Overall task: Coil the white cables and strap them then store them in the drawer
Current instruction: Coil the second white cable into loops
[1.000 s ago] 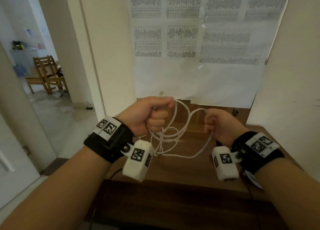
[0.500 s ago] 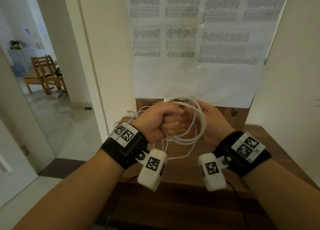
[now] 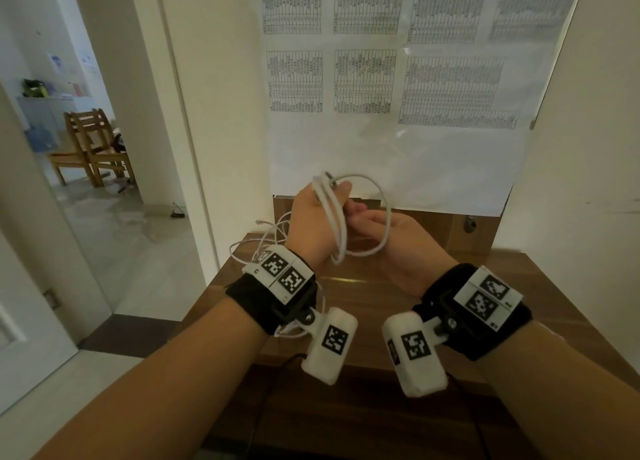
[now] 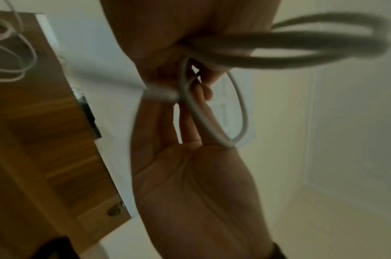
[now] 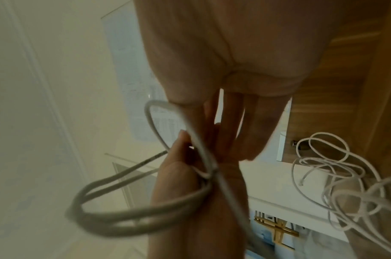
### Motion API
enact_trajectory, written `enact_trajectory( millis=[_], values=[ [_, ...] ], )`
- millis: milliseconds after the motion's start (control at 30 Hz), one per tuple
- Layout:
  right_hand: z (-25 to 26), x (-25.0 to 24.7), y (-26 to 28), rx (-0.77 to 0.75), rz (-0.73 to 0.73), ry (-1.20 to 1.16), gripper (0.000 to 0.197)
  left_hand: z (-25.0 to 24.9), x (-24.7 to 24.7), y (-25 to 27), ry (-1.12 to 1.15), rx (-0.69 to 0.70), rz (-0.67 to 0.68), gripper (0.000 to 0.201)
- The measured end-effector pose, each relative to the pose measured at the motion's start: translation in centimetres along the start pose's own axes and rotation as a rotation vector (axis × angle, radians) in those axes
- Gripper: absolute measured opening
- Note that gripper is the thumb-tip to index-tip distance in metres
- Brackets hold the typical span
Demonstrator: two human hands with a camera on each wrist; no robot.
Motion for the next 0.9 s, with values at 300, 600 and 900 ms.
enact_trajectory(
  millis=[300, 600, 900],
  values=[
    [0.4, 1.3, 1.3, -0.090, 0.020, 0.410, 0.097, 1.0, -1.7, -2.0, -0.539, 0.123, -0.040, 0.009],
    [2.6, -0.9, 1.1, -0.345, -0.253, 0.563, 0.026, 3.5, -0.6, -0.4, 0.138, -0.326, 0.089, 0.020],
    [1.1, -1.8, -1.1, -0.240, -0.250, 0.247, 0.040, -0.8, 3.6, 2.9, 0.611, -0.432, 0.445, 0.027]
  ],
)
Point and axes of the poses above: each hand's wrist, its own y-axis away from the middle knuckle, its own x-axis out of the palm, z = x × y, the point moved 8 cm from there along -y, towards the middle knuckle, and after that the axes turned 3 degrees about -z, right-handed, at the moved point
